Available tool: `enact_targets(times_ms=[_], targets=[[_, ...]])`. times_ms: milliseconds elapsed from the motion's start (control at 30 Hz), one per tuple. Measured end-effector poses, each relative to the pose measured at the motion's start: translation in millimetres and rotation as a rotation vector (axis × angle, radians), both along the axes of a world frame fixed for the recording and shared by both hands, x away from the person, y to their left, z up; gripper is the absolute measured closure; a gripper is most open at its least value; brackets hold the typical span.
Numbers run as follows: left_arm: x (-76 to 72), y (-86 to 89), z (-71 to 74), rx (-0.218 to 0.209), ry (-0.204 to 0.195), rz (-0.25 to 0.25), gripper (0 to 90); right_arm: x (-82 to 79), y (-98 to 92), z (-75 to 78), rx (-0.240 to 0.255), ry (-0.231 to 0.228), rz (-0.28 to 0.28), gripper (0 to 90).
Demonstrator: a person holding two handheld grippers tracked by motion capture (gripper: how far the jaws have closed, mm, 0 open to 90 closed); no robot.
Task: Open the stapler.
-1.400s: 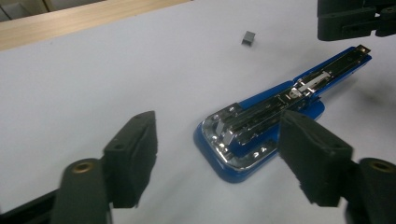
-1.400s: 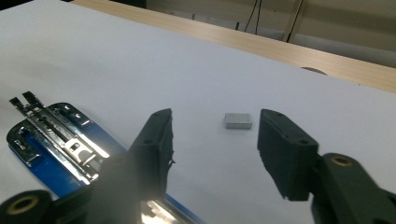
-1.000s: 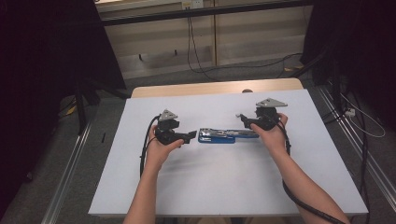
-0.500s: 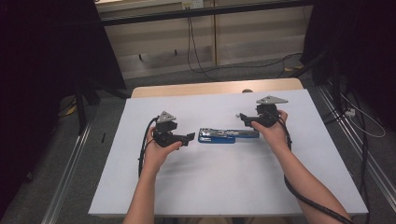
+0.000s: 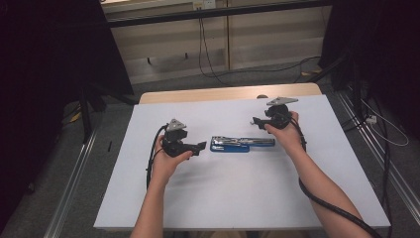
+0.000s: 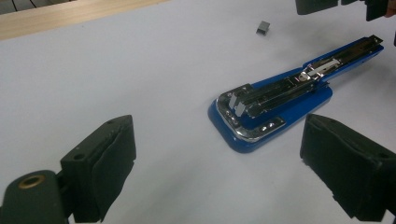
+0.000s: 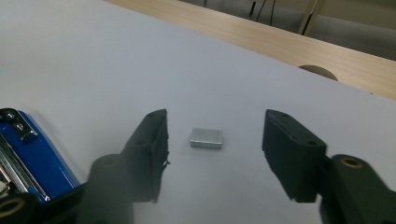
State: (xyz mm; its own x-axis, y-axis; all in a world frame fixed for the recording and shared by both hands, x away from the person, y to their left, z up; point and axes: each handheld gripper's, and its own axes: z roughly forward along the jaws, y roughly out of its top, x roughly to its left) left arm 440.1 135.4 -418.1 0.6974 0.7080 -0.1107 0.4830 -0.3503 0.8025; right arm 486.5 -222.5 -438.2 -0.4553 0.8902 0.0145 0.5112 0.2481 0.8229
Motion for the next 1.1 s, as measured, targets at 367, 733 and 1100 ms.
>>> enact_targets(times_ms=[367,733,1100], targets=[[1.8,3.6,-4.7,0.006,0.02,0.016,10.8,20.4,-1.8,-11.2,0.006,0.059,0.034,52.6],[2.8,2.5,-6.8,0.014,0.031,-0.003,12.0,27.5,0.1,-18.9,0.02,0.104,0.044,54.9],[3.4,3.9,-7.3,0.014,0.031,0.004,12.1,30.1,8.8,-24.8,-0.012,0.131,0.047,54.6]])
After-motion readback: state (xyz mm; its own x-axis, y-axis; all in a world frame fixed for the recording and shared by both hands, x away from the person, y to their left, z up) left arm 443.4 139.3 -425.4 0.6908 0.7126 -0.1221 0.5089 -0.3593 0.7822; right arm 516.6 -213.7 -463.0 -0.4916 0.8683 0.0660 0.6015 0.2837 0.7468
